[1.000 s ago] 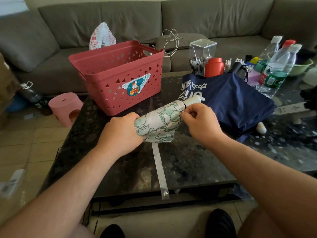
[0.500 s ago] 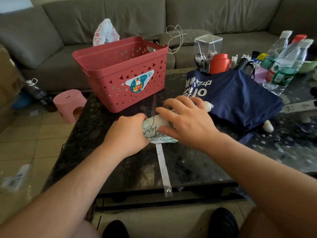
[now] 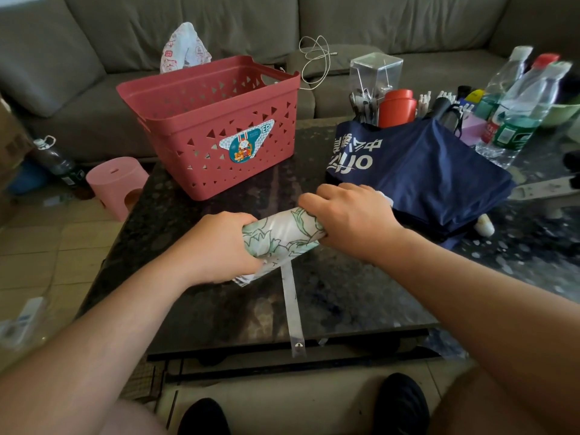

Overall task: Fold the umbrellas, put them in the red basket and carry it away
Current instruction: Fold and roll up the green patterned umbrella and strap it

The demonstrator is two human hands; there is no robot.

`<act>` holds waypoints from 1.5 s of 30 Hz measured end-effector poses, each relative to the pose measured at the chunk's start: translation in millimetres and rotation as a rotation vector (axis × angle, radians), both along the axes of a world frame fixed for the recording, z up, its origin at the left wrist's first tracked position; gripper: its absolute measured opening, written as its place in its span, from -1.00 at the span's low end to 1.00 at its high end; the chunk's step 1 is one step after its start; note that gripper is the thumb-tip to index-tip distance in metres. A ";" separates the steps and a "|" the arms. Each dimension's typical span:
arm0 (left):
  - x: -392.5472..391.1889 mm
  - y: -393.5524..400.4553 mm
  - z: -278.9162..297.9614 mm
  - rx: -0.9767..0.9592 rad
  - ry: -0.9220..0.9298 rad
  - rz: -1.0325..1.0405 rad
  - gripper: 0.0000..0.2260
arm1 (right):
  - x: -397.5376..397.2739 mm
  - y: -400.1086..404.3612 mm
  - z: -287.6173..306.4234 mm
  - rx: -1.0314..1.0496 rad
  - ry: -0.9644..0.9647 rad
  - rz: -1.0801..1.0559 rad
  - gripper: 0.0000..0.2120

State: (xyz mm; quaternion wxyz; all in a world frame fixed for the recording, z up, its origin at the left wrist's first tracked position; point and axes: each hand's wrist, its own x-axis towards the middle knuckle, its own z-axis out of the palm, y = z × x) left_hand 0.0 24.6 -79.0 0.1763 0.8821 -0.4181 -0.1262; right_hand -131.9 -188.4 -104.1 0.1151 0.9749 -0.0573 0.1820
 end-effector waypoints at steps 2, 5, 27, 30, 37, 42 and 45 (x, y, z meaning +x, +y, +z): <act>4.3 0.2 -1.1 0.023 -0.036 -0.020 -0.77 | 1.4 3.3 1.2 0.013 0.006 -0.010 -0.56; 11.8 0.7 -3.8 0.065 -0.085 -0.089 -0.78 | 1.3 10.3 8.4 0.060 0.090 -0.054 -0.63; 18.9 -2.2 -2.3 0.147 0.005 -0.074 -0.81 | -0.9 19.5 0.7 0.079 0.137 0.003 -0.40; 23.2 1.8 -3.5 0.221 0.093 -0.120 -0.81 | -3.7 22.9 7.0 0.168 0.224 0.006 -0.54; 25.6 6.9 10.3 0.319 0.195 -0.111 -0.74 | -6.8 19.2 23.7 0.212 0.325 0.049 -0.61; 26.2 9.5 5.5 0.440 0.093 -0.146 -0.65 | -5.6 28.5 20.6 0.233 0.421 0.025 -0.67; 22.0 9.0 4.0 0.380 0.010 -0.254 -0.23 | -2.9 36.0 13.3 0.233 0.417 -0.010 -0.69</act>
